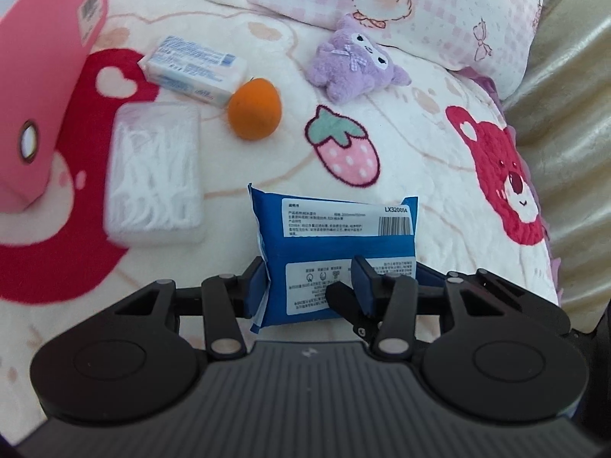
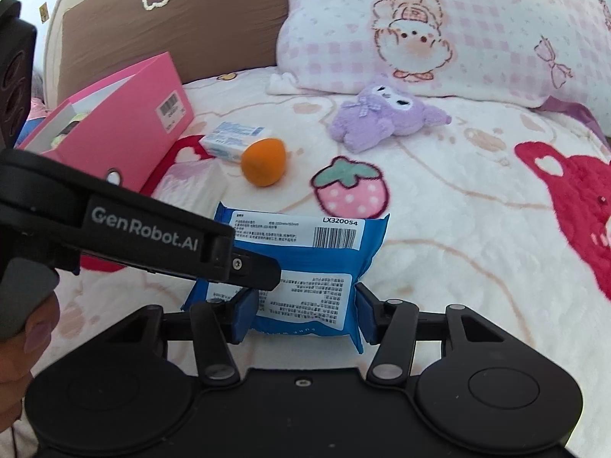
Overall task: Organize objects
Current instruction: 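Lift the wet-wipe pack with the left tool and carry it toward the pink box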
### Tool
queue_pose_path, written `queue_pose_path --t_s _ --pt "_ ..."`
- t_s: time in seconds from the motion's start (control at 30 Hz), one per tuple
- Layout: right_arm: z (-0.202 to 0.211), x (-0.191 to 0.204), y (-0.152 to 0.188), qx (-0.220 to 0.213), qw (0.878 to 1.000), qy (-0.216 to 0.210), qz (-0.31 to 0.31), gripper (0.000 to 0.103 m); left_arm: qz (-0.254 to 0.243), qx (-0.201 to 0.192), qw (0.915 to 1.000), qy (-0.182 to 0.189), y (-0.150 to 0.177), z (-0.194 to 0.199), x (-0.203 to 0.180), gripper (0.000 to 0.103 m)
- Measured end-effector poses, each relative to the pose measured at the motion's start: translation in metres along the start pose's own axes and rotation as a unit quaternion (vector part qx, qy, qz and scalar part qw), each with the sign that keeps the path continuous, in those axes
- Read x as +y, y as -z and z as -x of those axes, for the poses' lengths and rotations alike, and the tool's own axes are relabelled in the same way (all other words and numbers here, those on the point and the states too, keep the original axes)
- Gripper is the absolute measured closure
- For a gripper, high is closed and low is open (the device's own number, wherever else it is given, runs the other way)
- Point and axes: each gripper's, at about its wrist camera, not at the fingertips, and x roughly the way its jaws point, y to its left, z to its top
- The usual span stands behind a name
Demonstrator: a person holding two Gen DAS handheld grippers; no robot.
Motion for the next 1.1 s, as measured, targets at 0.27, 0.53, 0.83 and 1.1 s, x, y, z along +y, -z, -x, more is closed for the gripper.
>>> queue_pose_path --t_s 0.27,0.53,0.83,1.1 --pt "0.014 0.023 0.003 0.012 1.0 -0.006 0.018 0.042 0.006 0.009 0.9999 -0.001 0.011 0.02 0.009 0.057" --pt "0.035 0.043 -0.002 0.022 0.999 -0.032 0.019 0.042 0.026 0.017 0.9994 0.012 0.015 0.058 0.024 0.058" --pt "0.054 0.075 -0.008 0.048 0.997 -0.047 0.028 0.041 0.007 0.04 0.9992 0.001 0.02 0.095 0.031 0.058" --pt "0.067 0.098 -0.012 0.068 0.995 -0.054 0.056 0.04 -0.001 0.055 0.9985 -0.002 0.023 0.119 0.037 0.058"
